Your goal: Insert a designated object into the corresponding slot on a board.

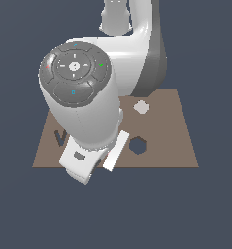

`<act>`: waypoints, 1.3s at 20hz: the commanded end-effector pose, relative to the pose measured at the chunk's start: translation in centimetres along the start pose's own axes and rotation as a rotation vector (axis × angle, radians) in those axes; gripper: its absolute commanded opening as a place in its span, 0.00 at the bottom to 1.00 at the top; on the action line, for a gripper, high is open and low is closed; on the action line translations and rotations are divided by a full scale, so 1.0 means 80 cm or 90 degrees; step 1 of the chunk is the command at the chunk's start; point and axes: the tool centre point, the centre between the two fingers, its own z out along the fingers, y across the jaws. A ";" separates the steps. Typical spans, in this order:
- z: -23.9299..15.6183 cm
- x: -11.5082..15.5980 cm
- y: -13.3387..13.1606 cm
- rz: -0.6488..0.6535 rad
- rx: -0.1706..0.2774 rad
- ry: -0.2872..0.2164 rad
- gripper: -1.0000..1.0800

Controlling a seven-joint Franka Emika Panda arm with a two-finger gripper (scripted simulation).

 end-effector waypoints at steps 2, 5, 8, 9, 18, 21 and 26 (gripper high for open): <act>-0.001 -0.010 0.008 0.037 0.000 0.000 0.00; -0.002 -0.023 0.016 0.083 -0.001 0.000 0.00; -0.003 -0.040 0.024 0.141 -0.001 0.000 0.00; -0.003 -0.047 0.027 0.163 -0.001 0.000 0.00; -0.006 -0.118 0.042 0.384 -0.001 0.000 0.00; -0.007 -0.138 0.041 0.443 -0.001 0.000 0.00; -0.008 -0.162 0.037 0.515 -0.001 0.000 0.00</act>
